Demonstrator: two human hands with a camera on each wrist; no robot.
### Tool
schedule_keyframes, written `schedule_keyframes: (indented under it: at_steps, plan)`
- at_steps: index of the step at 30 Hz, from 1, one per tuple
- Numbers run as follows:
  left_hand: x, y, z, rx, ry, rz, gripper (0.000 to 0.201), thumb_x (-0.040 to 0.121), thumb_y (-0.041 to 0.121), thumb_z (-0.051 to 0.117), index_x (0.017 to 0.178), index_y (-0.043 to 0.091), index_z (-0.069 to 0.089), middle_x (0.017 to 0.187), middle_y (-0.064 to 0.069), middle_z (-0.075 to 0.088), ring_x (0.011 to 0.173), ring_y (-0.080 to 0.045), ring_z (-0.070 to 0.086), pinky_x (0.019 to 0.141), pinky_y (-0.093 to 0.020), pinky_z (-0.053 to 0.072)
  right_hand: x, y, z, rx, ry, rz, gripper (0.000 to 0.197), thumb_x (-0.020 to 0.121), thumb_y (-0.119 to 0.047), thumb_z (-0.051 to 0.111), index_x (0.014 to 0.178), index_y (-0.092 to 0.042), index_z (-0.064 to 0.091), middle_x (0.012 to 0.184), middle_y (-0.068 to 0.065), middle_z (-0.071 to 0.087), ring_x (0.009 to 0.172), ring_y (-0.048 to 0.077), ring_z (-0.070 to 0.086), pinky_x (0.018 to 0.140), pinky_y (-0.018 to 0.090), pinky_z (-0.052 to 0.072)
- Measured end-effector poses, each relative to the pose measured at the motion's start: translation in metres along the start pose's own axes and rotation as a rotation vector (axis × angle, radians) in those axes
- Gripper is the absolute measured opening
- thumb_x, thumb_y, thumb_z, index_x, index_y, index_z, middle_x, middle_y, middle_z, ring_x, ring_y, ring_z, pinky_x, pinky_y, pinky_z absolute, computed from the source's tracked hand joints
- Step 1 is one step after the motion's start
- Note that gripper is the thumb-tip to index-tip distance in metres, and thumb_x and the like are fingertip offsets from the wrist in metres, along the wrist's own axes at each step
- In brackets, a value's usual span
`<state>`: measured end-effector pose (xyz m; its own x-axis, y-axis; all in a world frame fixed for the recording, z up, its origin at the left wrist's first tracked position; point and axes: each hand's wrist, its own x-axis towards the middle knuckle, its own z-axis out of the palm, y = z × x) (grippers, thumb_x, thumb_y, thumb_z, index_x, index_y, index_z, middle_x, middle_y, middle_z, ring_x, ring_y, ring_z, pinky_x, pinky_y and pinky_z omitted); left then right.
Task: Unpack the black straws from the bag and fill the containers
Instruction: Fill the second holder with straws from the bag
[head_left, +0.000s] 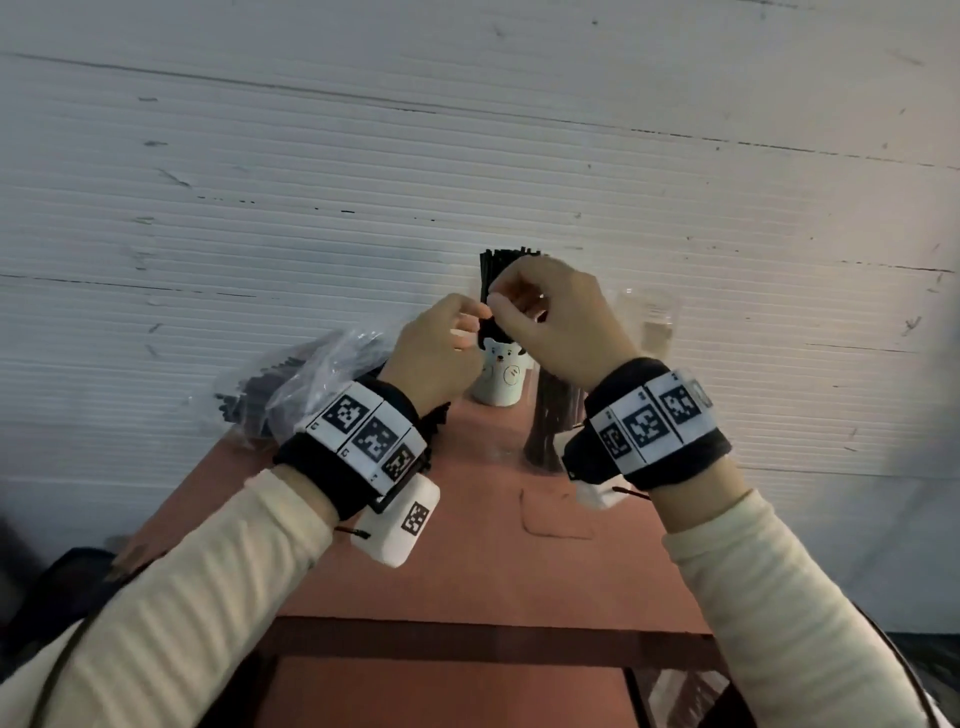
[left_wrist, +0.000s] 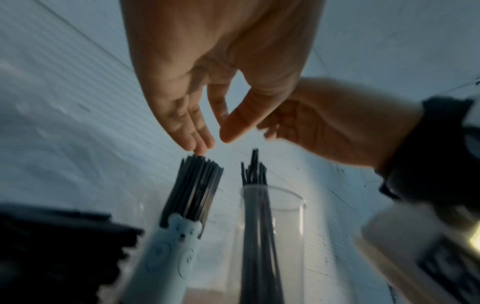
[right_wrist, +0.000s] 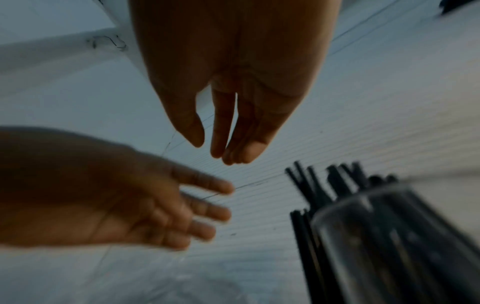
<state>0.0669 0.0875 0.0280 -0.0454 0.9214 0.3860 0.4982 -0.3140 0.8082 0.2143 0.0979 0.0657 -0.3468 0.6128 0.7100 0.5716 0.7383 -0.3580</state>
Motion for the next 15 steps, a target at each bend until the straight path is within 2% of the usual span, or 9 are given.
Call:
schedule_keyframes:
  at_steps: [1,3,7,9,11,13,14,15]
  plan:
    - [-0.001,-0.001,-0.013,0.021,0.028,0.02,0.038,0.082,0.0,0.051,0.103,0.03,0.057,0.111,0.002,0.064,0.092,-0.013,0.063,0.081,-0.023,0.048,-0.002,-0.002,0.011,0.029,-0.055,0.017,0.01,0.087,-0.018,0.061,0.087,-0.011,0.068,0.082,-0.001,0.065,0.074,0.007,0.058,0.068,0.015,0.047]
    - [-0.004,-0.002,-0.037,0.053,0.081,0.053,0.036,0.079,-0.002,0.052,0.102,0.024,0.064,0.103,0.005,0.066,0.087,-0.013,0.064,0.08,-0.024,0.051,-0.005,-0.004,0.035,0.055,-0.191,0.057,0.013,0.089,-0.018,0.06,0.089,-0.011,0.07,0.082,-0.001,0.068,0.076,0.008,0.06,0.07,0.017,0.046]
    - [-0.006,-0.021,-0.076,0.202,0.144,0.02,0.031,0.079,0.007,0.062,0.103,0.028,0.066,0.11,0.003,0.063,0.097,-0.015,0.057,0.085,-0.03,0.047,-0.003,-0.011,0.081,-0.029,-0.521,0.103,0.026,0.096,-0.026,0.053,0.113,-0.012,0.068,0.108,0.005,0.069,0.1,0.019,0.061,0.087,0.025,0.045]
    - [-0.004,-0.033,-0.088,0.31,0.101,-0.027,0.032,0.08,0.011,0.066,0.106,0.029,0.065,0.118,-0.003,0.06,0.1,-0.014,0.053,0.084,-0.031,0.044,0.003,-0.015,0.099,-0.073,-0.629,0.115,0.03,0.098,-0.03,0.049,0.119,-0.015,0.065,0.115,0.005,0.067,0.105,0.022,0.059,0.092,0.029,0.044]
    - [-0.003,-0.045,-0.095,0.392,-0.011,-0.097,0.038,0.081,0.007,0.064,0.112,0.028,0.064,0.127,-0.008,0.059,0.107,-0.022,0.056,0.084,-0.03,0.044,0.009,-0.018,0.115,-0.137,-0.716,0.1,0.034,0.099,-0.033,0.046,0.12,-0.016,0.065,0.117,0.007,0.066,0.107,0.026,0.059,0.095,0.036,0.045]
    - [-0.003,-0.054,-0.098,0.412,-0.133,-0.138,0.045,0.083,-0.002,0.058,0.118,0.026,0.063,0.138,-0.008,0.055,0.114,-0.023,0.058,0.079,-0.026,0.042,0.012,-0.021,0.127,-0.205,-0.794,0.078,0.035,0.099,-0.033,0.045,0.121,-0.013,0.063,0.12,0.009,0.064,0.111,0.028,0.056,0.096,0.034,0.042]
    - [-0.004,-0.057,-0.099,0.413,-0.166,-0.144,0.047,0.083,-0.005,0.054,0.117,0.027,0.064,0.14,-0.011,0.053,0.101,-0.022,0.063,0.072,-0.026,0.042,0.013,-0.023,0.13,-0.24,-0.82,0.074,0.036,0.1,-0.034,0.045,0.124,-0.014,0.061,0.123,0.01,0.062,0.114,0.028,0.055,0.095,0.032,0.04]
    - [-0.004,-0.06,-0.1,0.416,-0.171,-0.142,0.049,0.083,-0.007,0.052,0.114,0.029,0.065,0.138,-0.018,0.054,0.078,-0.02,0.063,0.063,-0.026,0.042,0.015,-0.024,0.134,-0.267,-0.832,0.073,0.038,0.099,-0.036,0.046,0.128,-0.015,0.059,0.126,0.01,0.061,0.116,0.028,0.054,0.095,0.033,0.038]
